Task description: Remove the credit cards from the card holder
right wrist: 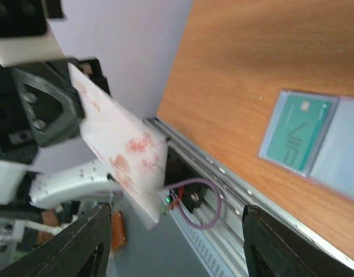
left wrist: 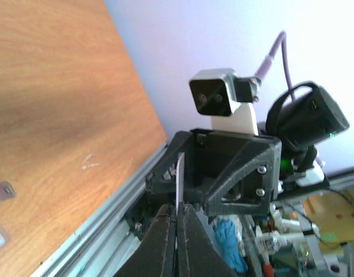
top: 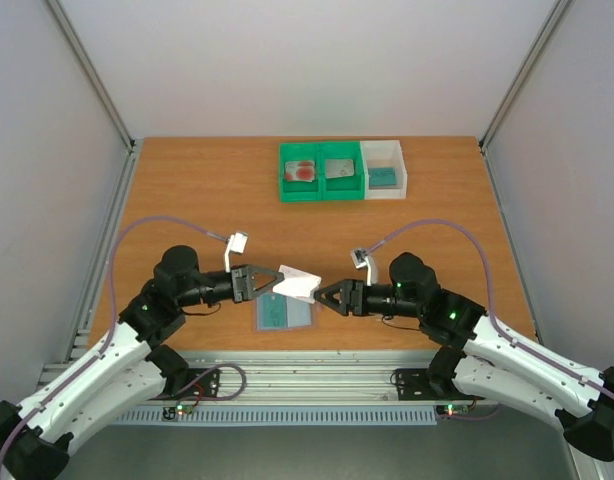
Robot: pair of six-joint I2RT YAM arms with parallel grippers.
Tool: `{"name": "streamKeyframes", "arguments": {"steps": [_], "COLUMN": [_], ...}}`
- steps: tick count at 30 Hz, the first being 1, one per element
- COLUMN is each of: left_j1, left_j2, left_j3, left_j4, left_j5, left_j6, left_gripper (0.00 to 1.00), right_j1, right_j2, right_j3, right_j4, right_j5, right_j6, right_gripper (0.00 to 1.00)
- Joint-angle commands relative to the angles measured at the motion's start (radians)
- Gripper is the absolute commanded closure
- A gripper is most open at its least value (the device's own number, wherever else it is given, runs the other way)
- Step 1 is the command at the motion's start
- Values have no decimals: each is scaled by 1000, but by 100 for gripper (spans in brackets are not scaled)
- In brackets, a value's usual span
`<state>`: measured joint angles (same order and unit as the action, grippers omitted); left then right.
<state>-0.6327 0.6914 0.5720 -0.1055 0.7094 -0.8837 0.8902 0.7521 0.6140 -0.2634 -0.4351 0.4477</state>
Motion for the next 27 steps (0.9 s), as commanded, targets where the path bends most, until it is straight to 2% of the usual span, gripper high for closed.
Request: {"name": "streamKeyframes", "arguments": {"steps": [1,3,7,11,22,25,27], "left_j1": [-2,-2,-2,-2,-1,-2,-2], "left_j2": [-18,-19,-56,-97,-123,-105,-99], "left_j3": [-91,-104,-125,-142,-177,-179,-181], "left_j4": [274,297,317,310,339,356,362], "left_j5": [-130,-147,-195,-249,-286,-279,-275], "left_j6": [-176,-211,-228,-232,-246,-258,-263], "left_gripper": [100,99,100,99,100,100,100], "right_j1": [4,4,7,12,16,19,24], "right_j2": [2,37,119,161,171,152,139], "right_j3": [-41,-46,-70,-127,-158,-164,-172], "right_j4": [254,345,491,648,714,710,711], "right_j5": [63,36,-4,12,63,93,114], "right_j6": [144,167,247,307,320,321,317], "right_gripper": [40,51,67,69,73,83,95]}}
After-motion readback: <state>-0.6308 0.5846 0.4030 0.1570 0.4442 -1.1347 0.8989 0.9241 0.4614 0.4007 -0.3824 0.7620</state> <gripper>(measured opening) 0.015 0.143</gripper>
